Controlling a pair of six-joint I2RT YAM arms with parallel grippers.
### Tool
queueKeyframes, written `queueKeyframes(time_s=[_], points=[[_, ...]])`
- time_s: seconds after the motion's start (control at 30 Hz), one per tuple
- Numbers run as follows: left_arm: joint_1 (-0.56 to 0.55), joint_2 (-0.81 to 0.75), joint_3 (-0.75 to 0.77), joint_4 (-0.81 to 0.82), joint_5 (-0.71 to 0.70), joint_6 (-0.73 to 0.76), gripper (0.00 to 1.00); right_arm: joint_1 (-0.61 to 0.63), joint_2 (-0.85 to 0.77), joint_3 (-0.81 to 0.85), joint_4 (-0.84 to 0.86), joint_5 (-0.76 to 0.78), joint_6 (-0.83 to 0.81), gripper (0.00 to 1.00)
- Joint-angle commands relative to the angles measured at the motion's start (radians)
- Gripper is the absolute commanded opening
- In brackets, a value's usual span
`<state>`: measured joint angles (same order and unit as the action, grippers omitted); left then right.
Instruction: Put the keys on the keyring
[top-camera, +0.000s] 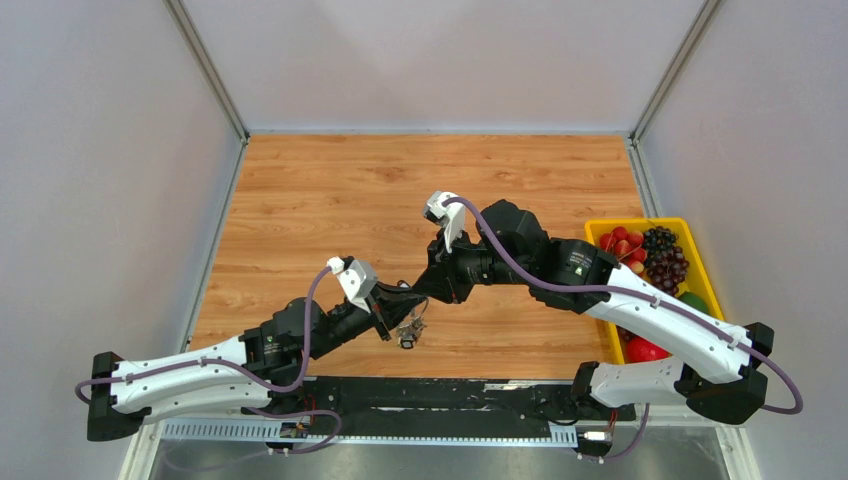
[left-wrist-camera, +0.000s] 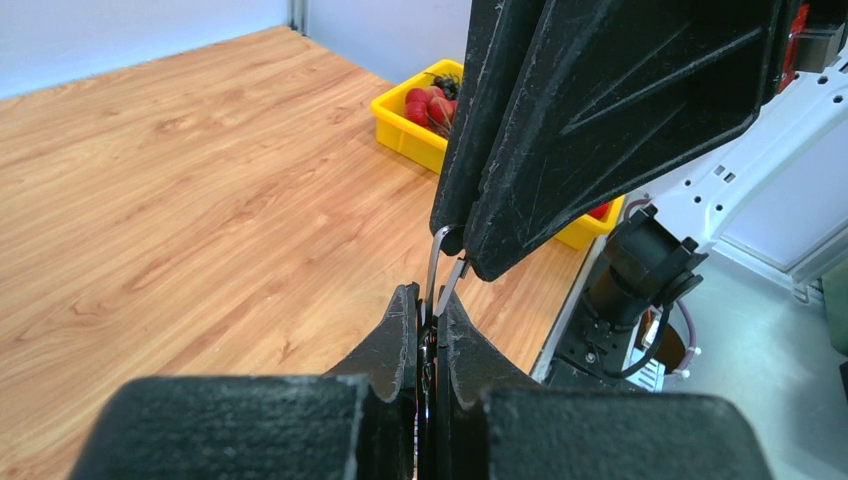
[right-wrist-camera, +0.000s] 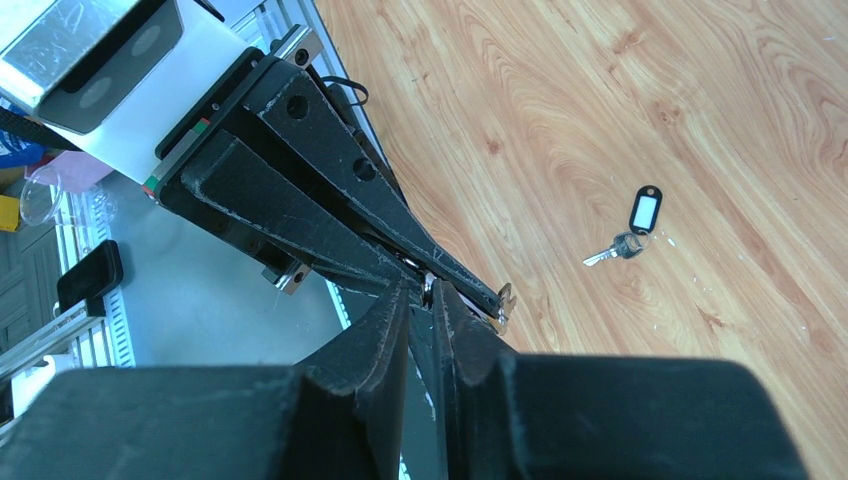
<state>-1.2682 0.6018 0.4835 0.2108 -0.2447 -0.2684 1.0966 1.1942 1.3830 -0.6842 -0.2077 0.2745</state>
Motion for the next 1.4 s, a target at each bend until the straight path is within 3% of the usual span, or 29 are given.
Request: queueKeyframes(time_s=[0.0,0.2,0.43,0.77,0.93,1.2,1.3,1.37], points=[[-0.002,0.006,0.045,0.043,0.004,-0.014,0.0,0.006,-0.026,0.048,0.032,0.003,-0.015,0.15],[-0.001,0.007,0.044,0.042,0.004,-0.014,0.0,0.011,-0.028,0.049,0.035,0.009,-0.017,0.22],[-0.002,0.004,0.042,0.042,0.003,-0.013,0.0,0.016,-0.033,0.047,0.038,0.015,-0.018,0.22],[-0.001,0.0,0.037,0.042,0.001,-0.017,0.0,0.023,-0.033,0.044,0.041,0.026,-0.018,0.13],[-0.002,-0.002,0.038,0.044,-0.001,-0.017,0.0,0.029,-0.028,0.039,0.041,0.031,-0.019,0.0],[-0.002,-0.017,0.042,0.038,0.002,-0.016,0.0,0.043,-0.023,0.028,0.043,0.056,-0.009,0.0],[-0.002,-0.033,0.033,0.039,-0.016,-0.017,0.07,0.052,-0.017,0.023,0.047,0.054,0.004,0.0],[-0.002,-0.056,0.019,0.047,-0.028,-0.018,0.18,0.06,-0.015,0.021,0.046,0.064,0.018,0.0]])
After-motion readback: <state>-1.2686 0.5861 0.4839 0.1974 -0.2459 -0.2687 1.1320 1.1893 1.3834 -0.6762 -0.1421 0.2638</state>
